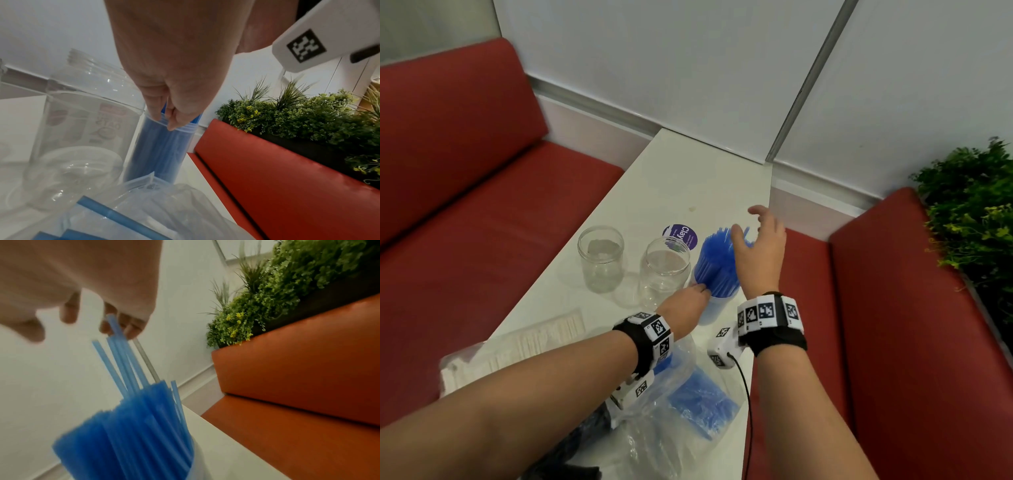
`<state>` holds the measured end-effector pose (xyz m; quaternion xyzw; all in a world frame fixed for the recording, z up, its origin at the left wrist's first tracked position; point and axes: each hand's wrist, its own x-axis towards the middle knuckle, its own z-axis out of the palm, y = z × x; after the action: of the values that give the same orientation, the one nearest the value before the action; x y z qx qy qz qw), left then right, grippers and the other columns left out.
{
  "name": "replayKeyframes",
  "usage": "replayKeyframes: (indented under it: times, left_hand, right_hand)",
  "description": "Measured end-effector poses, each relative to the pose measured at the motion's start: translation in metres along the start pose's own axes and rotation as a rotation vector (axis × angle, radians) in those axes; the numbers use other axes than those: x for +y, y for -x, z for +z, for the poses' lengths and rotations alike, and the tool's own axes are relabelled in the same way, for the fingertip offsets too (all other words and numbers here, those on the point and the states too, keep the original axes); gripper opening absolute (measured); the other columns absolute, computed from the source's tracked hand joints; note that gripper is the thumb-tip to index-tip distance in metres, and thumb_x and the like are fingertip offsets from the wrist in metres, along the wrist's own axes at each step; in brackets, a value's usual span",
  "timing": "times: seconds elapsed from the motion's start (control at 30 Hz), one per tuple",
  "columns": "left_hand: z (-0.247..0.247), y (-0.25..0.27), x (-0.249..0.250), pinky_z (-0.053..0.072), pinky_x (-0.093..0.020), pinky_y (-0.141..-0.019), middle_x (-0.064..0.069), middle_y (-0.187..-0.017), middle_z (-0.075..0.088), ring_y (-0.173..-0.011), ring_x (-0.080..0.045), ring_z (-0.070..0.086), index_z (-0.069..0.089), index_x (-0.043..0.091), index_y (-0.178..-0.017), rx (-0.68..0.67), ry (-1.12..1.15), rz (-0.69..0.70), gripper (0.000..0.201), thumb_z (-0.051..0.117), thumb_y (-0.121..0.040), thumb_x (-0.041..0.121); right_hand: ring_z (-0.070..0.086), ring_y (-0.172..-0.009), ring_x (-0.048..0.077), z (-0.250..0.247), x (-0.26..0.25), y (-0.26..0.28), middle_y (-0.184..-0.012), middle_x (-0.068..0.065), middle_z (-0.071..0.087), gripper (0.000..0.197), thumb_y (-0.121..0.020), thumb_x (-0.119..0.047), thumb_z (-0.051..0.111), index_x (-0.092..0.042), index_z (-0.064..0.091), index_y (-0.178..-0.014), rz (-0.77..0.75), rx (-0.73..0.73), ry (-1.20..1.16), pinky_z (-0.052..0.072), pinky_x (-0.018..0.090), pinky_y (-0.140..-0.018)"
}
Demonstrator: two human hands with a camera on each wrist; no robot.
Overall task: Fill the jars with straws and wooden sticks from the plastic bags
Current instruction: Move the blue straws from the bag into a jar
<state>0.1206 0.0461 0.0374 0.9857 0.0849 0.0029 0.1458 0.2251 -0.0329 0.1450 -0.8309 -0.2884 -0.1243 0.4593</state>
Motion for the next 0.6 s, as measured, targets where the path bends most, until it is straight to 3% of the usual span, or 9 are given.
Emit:
replayKeyframes:
  times: [0.07, 0.13, 0.2, 0.3, 0.37, 0.43, 0.5, 0.53, 0.6]
  left_hand:
    - [0.002, 0.000, 0.000, 0.045, -0.032, -0.101, -0.010, -0.134, 0.052, -0.122, -0.024, 0.053, 0.051, 0.005, -0.133, 0.021, 0.028, -0.004, 0.043, 0.050, -0.091, -0.003]
    - [0.002, 0.002, -0.001, 0.045, -0.029, -0.098, -0.010, -0.132, 0.053, -0.117, -0.023, 0.055, 0.052, 0.006, -0.132, 0.037, 0.052, -0.006, 0.042, 0.051, -0.091, -0.002]
    - [0.002, 0.001, -0.002, 0.045, -0.029, -0.097, -0.009, -0.133, 0.053, -0.117, -0.022, 0.054, 0.050, 0.007, -0.135, 0.031, 0.072, -0.014, 0.045, 0.052, -0.091, -0.002]
    - [0.001, 0.001, -0.005, 0.047, -0.030, -0.093, -0.009, -0.130, 0.055, -0.113, -0.023, 0.057, 0.050, 0.009, -0.132, 0.017, 0.092, -0.048, 0.043, 0.052, -0.091, -0.002]
    - [0.001, 0.001, -0.008, 0.048, -0.032, -0.097, -0.009, -0.134, 0.053, -0.116, -0.024, 0.055, 0.048, 0.012, -0.136, 0.004, 0.106, -0.040, 0.046, 0.050, -0.092, -0.001]
    - [0.002, 0.002, -0.010, 0.045, -0.035, -0.103, -0.008, -0.141, 0.047, -0.123, -0.024, 0.052, 0.042, 0.014, -0.144, -0.018, 0.093, 0.010, 0.054, 0.050, -0.093, -0.002]
    - [0.004, 0.001, -0.011, 0.044, -0.034, -0.105, -0.009, -0.141, 0.047, -0.125, -0.023, 0.050, 0.040, 0.013, -0.146, -0.052, 0.048, 0.054, 0.057, 0.049, -0.092, -0.004]
    - [0.004, 0.001, -0.011, 0.043, -0.034, -0.104, -0.009, -0.138, 0.049, -0.125, -0.023, 0.050, 0.042, 0.012, -0.144, -0.064, 0.025, 0.063, 0.055, 0.049, -0.092, -0.003]
    - [0.002, -0.001, -0.012, 0.044, -0.035, -0.103, -0.009, -0.132, 0.053, -0.122, -0.024, 0.051, 0.048, 0.010, -0.137, -0.069, 0.004, 0.055, 0.047, 0.048, -0.092, -0.003]
  right_hand:
    - [0.044, -0.134, 0.019, 0.012, 0.004, 0.010, -0.144, 0.004, 0.051, 0.037, -0.102, -0.025, 0.051, -0.020, 0.053, -0.138, -0.072, -0.042, 0.131, 0.034, 0.035, -0.113]
    - [0.016, -0.154, 0.026, 0.024, 0.016, 0.025, -0.164, 0.009, 0.028, 0.049, -0.109, -0.032, 0.035, -0.013, 0.034, -0.155, 0.016, -0.320, 0.308, 0.011, 0.044, -0.125]
    - [-0.006, -0.156, 0.025, 0.030, 0.031, 0.034, -0.170, 0.006, 0.005, 0.063, -0.109, -0.047, 0.026, -0.015, 0.013, -0.161, 0.044, -0.538, 0.474, -0.005, 0.050, -0.125]
    - [-0.021, -0.154, 0.029, 0.028, 0.041, 0.034, -0.169, 0.001, -0.012, 0.080, -0.096, -0.071, 0.036, -0.037, 0.004, -0.161, -0.007, -0.451, 0.412, -0.021, 0.055, -0.116]
    - [-0.022, -0.152, 0.036, 0.027, 0.045, 0.032, -0.167, 0.001, -0.023, 0.101, -0.079, -0.081, 0.056, -0.051, -0.003, -0.156, 0.102, -0.403, 0.393, -0.014, 0.060, -0.115]
    - [0.002, -0.153, 0.042, 0.028, 0.047, 0.034, -0.166, 0.003, -0.019, 0.106, -0.075, -0.062, 0.075, -0.052, 0.007, -0.155, 0.237, -0.501, 0.335, 0.015, 0.058, -0.120]
    - [0.044, -0.134, 0.041, 0.030, 0.050, 0.034, -0.159, 0.008, 0.011, 0.084, -0.084, -0.028, 0.076, -0.040, 0.032, -0.153, 0.291, -0.529, 0.229, 0.048, 0.043, -0.105]
    - [0.053, -0.121, 0.038, 0.030, 0.050, 0.032, -0.149, 0.011, 0.025, 0.071, -0.086, -0.016, 0.072, -0.033, 0.042, -0.148, 0.275, -0.497, 0.210, 0.052, 0.038, -0.096]
    - [0.052, -0.114, 0.033, 0.028, 0.047, 0.027, -0.131, 0.010, 0.040, 0.052, -0.086, -0.009, 0.068, -0.025, 0.058, -0.135, 0.185, -0.393, 0.195, 0.050, 0.032, -0.092]
